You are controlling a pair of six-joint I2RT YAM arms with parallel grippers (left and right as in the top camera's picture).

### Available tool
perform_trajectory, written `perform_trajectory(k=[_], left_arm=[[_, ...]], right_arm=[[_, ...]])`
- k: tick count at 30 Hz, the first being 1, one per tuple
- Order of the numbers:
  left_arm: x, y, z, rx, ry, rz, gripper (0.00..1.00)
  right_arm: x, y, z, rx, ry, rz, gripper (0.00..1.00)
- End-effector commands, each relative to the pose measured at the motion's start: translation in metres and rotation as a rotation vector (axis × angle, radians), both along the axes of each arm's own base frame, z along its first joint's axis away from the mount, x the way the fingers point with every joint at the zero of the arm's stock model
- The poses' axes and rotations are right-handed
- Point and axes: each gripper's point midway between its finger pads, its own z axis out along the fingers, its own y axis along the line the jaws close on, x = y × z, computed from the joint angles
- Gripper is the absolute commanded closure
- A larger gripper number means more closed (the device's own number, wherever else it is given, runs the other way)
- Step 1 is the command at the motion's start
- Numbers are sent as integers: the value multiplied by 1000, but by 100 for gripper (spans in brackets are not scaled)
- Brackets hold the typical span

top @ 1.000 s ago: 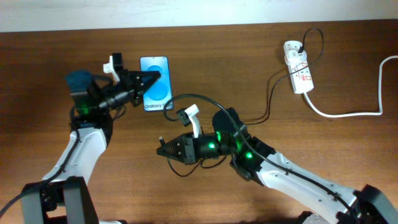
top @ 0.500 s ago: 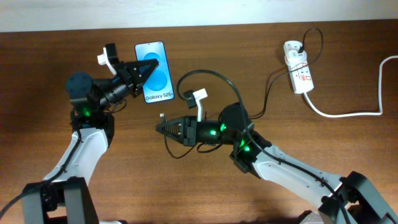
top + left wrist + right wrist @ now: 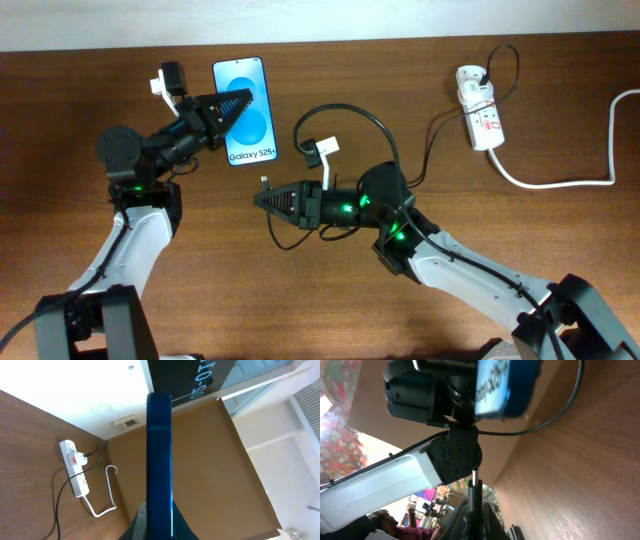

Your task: Plug charger to phone and switch on socket

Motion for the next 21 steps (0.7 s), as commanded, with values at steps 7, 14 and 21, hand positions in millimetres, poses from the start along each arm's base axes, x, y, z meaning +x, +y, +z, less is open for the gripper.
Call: perform_trajectory(k=[7, 14, 21], left_arm=[[-6, -5, 14, -18, -11, -20, 100], [-4, -8, 15, -27, -7, -12, 100], [-4, -8, 15, -27, -5, -12, 100]], right_arm=[[18, 8, -5, 78, 35, -33, 96], [16, 11, -1, 124, -20, 0, 96], [7, 11, 5, 138, -58, 42, 96]])
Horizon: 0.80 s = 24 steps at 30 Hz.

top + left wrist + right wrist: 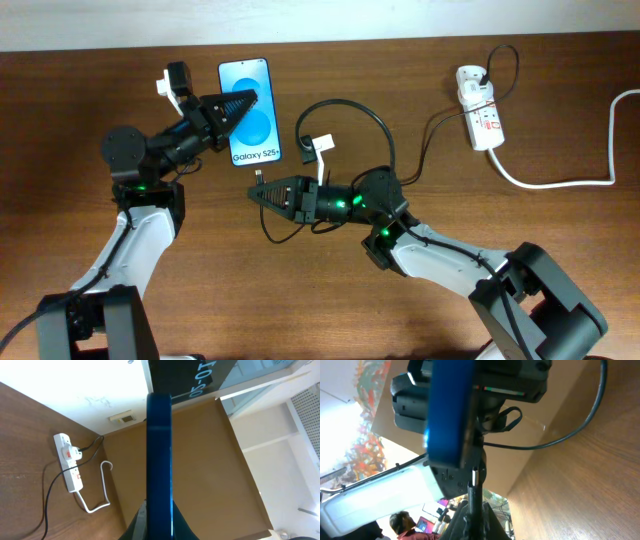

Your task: Plug charger to phone and switch on socket

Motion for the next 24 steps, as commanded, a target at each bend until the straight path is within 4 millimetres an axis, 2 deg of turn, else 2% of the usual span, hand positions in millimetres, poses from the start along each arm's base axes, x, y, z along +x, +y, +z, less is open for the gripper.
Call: perform_trajectory(k=[1, 16, 21, 24], left_arm=[[-2, 0, 13, -6, -29, 9, 100], [-10, -6, 9, 8, -13, -49, 100], [-10, -6, 9, 8, -13, -49, 100], [-10, -6, 9, 8, -13, -49, 100]], right_arm=[[-5, 0, 12, 33, -62, 22, 96], [2, -1, 11, 29, -75, -14, 96], [7, 0, 0, -7, -25, -35, 96], [6, 0, 4, 5, -40, -31, 96]])
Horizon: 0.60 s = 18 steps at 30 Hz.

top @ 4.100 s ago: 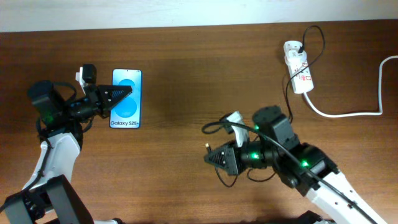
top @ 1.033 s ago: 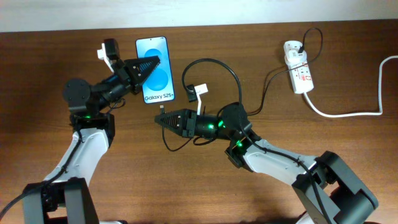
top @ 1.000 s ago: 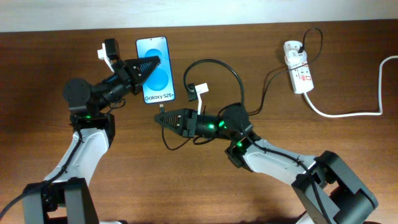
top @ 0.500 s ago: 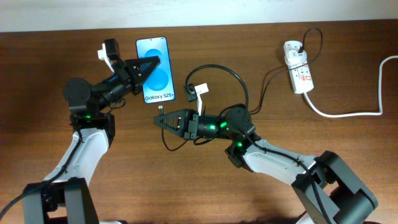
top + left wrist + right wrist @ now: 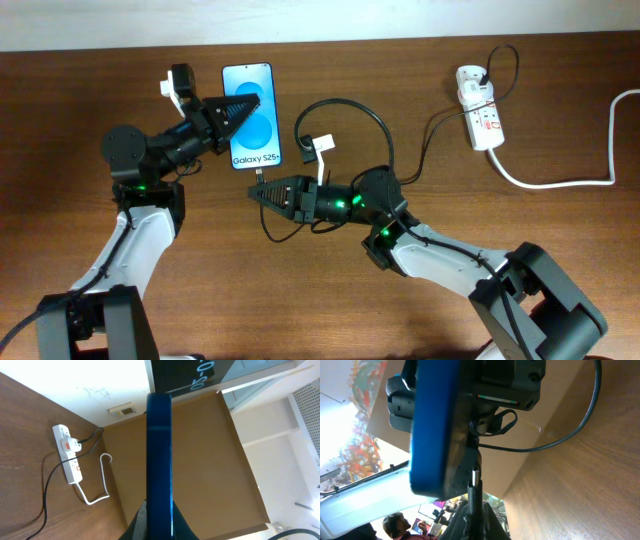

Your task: Plug charger to phone and switch on socket

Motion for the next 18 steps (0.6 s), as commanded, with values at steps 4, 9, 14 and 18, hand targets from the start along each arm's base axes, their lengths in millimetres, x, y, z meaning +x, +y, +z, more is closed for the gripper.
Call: perform_trajectory(k=[4, 9, 14, 18], left_arm=[[-5, -2, 12, -1, -29, -11, 100], [-5, -2, 12, -1, -29, -11, 100], [-5, -2, 12, -1, -29, -12, 100], [-6, -3, 12, 2, -29, -19, 100]], right_arm=[[-2, 0, 10, 23, -49, 13, 96], [-5, 0, 13, 35, -67, 23, 96], [-2, 0, 14, 36, -64, 9, 96], [-1, 0, 14, 38, -64, 3, 96]])
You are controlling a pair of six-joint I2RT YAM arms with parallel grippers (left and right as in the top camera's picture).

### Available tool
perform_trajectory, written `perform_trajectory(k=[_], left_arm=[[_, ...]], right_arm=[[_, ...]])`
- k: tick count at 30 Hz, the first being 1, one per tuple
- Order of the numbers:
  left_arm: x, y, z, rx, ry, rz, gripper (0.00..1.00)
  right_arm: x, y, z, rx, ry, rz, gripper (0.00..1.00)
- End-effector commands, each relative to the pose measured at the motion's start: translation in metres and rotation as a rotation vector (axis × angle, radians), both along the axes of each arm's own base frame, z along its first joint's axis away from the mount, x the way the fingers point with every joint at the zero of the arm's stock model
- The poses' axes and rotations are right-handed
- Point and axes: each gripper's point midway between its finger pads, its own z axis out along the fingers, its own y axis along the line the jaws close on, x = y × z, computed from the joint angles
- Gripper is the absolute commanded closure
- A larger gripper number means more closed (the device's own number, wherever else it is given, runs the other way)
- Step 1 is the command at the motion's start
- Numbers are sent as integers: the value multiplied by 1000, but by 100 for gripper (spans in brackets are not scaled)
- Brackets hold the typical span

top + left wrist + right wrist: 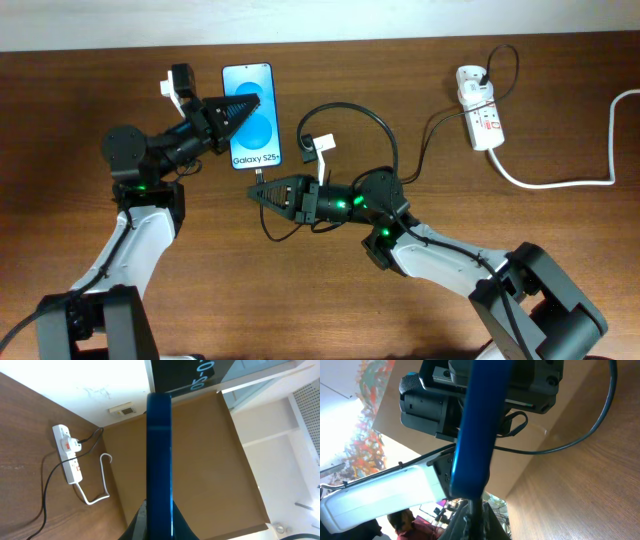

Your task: Plug charger to phone and switch on socket

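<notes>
A blue phone [251, 116] reading "Galaxy S25+" is held off the table with my left gripper [243, 104] shut on it. The left wrist view shows the phone [159, 450] edge-on between the fingers. My right gripper [260, 192] is shut on the black charger plug [261, 177], whose tip meets the phone's lower edge. From the right wrist, the plug [472, 507] stands straight under the edge-on phone [481, 420]; whether it is seated cannot be told. The white socket strip [481, 119] lies at the far right.
The black charger cable [352, 110] loops from the plug to the socket strip [68, 458]. A thick white mains cable [560, 182] runs off the strip to the right edge. A white tag [322, 148] sits on my right wrist, near the cable loop.
In the right wrist view the phone has turned from a slanted face to edge-on, centred over the plug, with the tip now at its lower edge. The overhead view barely differs.
First the left gripper held the phone at the upper left while the right gripper held the plug some way below it. The two then stood closer, the plug just under the phone's bottom edge. Now the plug is lined up with and touching that edge.
</notes>
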Motion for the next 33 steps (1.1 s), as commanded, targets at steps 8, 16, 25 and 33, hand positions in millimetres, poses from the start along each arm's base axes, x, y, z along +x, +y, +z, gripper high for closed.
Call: perform_trajectory(k=[8, 16, 25, 33], left_arm=[[-6, -3, 12, 2, -29, -22, 100], [-6, -3, 12, 2, -29, -20, 100], [-4, -2, 13, -2, -29, -8, 100], [-4, -2, 12, -1, -29, -10, 100]], right_arm=[[2, 0, 7, 15, -31, -8, 96], [-2, 1, 6, 11, -34, 12, 96], [-5, 1, 5, 5, -33, 30, 96], [-6, 1, 10, 25, -35, 34, 96]])
